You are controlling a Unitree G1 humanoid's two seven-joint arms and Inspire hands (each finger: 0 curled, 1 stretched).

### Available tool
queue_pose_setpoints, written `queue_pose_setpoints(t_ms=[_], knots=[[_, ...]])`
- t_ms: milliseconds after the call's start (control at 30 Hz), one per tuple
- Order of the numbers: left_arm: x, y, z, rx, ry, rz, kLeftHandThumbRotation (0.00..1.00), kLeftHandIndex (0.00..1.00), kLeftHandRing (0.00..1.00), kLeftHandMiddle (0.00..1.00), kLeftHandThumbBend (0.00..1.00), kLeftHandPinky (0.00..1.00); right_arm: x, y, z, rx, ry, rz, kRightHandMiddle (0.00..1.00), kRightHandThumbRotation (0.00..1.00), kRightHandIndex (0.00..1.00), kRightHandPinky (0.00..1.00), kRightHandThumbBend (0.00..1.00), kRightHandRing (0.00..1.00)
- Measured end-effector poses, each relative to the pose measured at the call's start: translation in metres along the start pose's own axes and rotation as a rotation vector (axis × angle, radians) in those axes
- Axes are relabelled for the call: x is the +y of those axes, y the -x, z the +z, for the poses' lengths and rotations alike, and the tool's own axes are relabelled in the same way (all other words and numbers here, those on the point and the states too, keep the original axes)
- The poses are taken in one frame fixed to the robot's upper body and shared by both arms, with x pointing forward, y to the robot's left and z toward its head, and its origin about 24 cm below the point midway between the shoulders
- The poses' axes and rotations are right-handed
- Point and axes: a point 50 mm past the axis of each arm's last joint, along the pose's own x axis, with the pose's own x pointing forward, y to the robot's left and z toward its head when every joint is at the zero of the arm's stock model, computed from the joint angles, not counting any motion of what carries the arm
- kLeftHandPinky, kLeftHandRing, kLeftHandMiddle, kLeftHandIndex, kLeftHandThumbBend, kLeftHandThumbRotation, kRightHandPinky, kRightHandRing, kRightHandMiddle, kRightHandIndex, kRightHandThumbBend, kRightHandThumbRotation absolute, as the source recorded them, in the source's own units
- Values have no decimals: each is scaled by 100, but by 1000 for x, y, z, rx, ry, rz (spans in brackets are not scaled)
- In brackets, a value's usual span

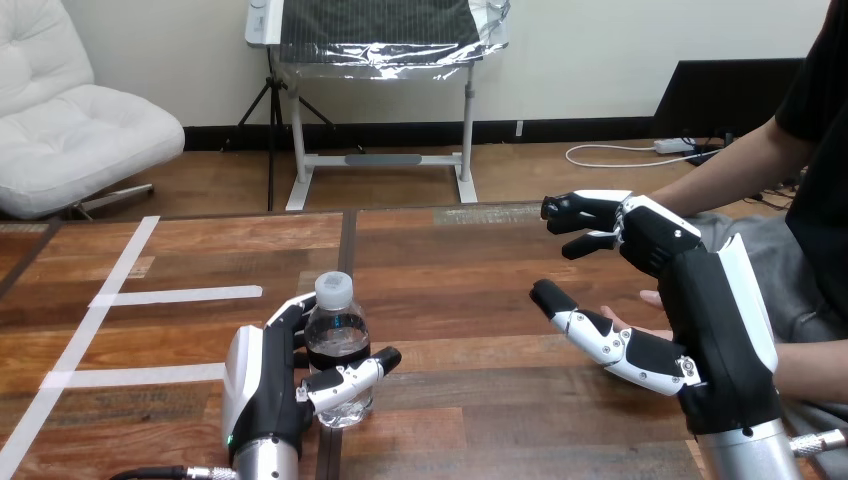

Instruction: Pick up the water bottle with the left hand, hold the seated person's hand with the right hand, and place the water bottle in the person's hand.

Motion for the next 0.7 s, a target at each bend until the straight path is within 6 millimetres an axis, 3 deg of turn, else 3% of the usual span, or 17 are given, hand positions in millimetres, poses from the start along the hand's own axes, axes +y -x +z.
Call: queue_pose_setpoints(t_ms=[433,700], knots=[[-1,-1,-4,7,-43,12,13,70,67,70,84,60,0,0,0,0,-1,5,71,3,66,57,55,68],[-1,-2,-5,-13,-36,39,2,56,52,56,78,47,0,0,0,0,-2,7,71,3,66,57,55,68]])
